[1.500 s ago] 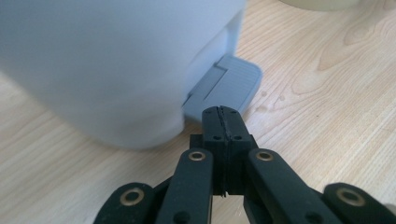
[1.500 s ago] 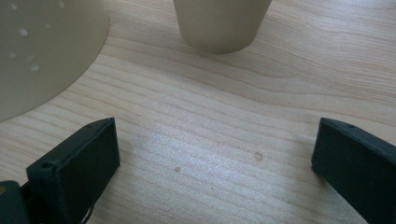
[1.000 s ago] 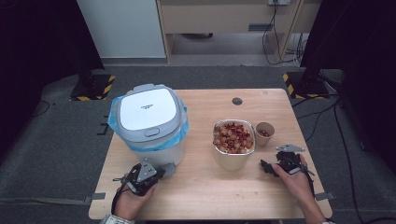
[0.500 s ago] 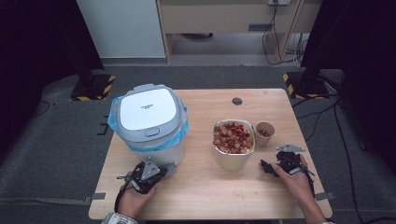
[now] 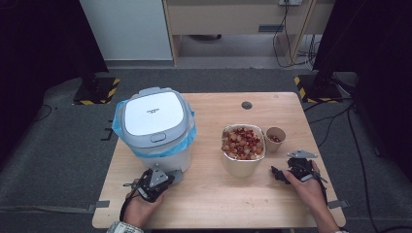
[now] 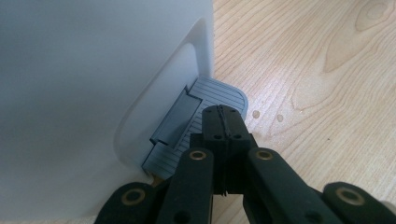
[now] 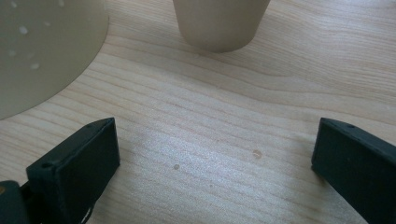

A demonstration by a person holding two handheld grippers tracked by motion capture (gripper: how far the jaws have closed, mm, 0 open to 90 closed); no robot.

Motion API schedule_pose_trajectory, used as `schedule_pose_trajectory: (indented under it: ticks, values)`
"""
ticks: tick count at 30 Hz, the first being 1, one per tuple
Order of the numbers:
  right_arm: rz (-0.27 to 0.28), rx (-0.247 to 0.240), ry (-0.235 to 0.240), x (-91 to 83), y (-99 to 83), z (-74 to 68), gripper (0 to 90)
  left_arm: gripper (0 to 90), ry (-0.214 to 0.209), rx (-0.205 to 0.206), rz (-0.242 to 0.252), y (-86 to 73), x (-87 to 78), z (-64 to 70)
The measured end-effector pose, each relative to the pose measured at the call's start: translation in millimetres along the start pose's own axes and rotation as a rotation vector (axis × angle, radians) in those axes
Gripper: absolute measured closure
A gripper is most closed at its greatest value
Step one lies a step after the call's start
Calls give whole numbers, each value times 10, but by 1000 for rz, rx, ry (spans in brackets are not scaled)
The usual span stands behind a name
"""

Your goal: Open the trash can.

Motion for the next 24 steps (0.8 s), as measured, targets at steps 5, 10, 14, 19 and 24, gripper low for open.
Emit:
schedule_pose_trajectory:
  ticks: [5, 10, 14, 19, 24]
  values:
    - [0, 0, 0, 0, 0, 0, 12, 898, 4, 4, -6, -3, 7, 2]
    - [0, 0, 0, 0, 0, 0, 12, 898, 3, 1, -11, -12, 15, 2]
    - [0, 0, 0, 0, 0, 0, 12, 899, 2, -6, -13, -21, 21, -10]
    - [0, 0, 0, 0, 0, 0, 12, 899, 3, 0, -23, -30, 35, -6]
    - [0, 0, 0, 0, 0, 0, 12, 899, 7, 18, -46, -47, 68, 9]
Point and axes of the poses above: each handheld gripper's, and its own axes: x roughly forward along the jaws, y roughly out of its top, z roughly to its right, the point moved 7 cm from there along x, roughly forward along the jaws
